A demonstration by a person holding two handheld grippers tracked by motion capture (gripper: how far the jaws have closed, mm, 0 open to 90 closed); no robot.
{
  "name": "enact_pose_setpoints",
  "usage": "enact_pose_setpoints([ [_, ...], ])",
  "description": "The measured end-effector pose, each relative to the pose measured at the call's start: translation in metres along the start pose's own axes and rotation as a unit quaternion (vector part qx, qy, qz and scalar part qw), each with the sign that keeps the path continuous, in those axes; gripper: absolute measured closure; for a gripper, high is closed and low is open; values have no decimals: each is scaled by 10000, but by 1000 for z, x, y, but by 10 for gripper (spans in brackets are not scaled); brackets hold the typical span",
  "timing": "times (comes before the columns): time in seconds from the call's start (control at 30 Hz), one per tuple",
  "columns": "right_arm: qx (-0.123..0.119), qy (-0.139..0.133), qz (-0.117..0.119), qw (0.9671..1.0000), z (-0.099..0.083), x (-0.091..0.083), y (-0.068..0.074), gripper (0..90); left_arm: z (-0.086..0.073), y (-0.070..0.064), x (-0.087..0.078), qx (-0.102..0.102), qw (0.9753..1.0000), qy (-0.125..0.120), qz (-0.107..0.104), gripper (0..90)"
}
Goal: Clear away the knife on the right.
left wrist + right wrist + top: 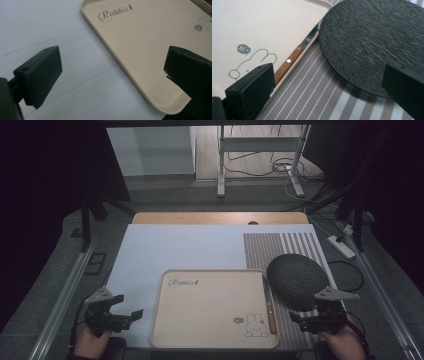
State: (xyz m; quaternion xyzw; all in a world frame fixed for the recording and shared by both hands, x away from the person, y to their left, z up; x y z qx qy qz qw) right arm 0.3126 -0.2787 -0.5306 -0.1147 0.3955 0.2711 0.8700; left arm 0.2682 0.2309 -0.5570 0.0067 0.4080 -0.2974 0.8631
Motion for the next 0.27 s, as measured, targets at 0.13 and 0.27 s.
enact_pose_setpoints([
  [0.13,69,-17,-48,10000,-3,-4,-2,0,0,0,0,5,10000,27,12,25],
  [0.27,165,-54,-25,9998,-4,-7,-4,0,0,0,1,2,10000,30,6,25],
])
Point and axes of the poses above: each handheld gripper's, and its own axes: x roughly forward along the jaws, z roughly out of its top, y roughly to its left, the point moved 10 cm from there along x, roughly forward along the jaws, and after that the axes turned 4 degrees about y, right-handed, at the moved point
